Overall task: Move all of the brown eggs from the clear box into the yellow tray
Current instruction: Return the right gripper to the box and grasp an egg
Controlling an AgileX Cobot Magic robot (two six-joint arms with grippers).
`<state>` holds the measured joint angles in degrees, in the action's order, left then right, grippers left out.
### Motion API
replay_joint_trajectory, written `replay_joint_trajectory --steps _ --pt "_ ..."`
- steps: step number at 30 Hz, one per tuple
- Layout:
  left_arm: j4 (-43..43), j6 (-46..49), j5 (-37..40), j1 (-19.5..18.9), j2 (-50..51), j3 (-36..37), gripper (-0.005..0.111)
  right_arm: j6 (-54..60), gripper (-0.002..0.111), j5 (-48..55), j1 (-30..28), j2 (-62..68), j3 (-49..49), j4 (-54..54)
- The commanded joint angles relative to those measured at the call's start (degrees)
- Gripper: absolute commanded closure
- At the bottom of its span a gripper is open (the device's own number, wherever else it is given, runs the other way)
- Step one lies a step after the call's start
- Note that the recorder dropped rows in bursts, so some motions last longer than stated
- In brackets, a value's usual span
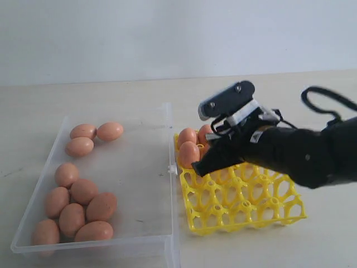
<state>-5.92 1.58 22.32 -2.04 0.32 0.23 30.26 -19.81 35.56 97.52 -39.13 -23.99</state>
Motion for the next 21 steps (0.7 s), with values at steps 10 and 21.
replay_joint_trajectory --steps 10,21 --pt "0.1 -0.3 -0.5 0.4 -0.3 -0.2 0.107 -14.5 0.107 35.7 10.8 2.3 -28.1 12.5" --pt "0.1 -0.3 -0.5 0.4 -0.3 -0.2 0.107 -15.5 0.048 53.4 16.4 23.3 -52.0 10.9"
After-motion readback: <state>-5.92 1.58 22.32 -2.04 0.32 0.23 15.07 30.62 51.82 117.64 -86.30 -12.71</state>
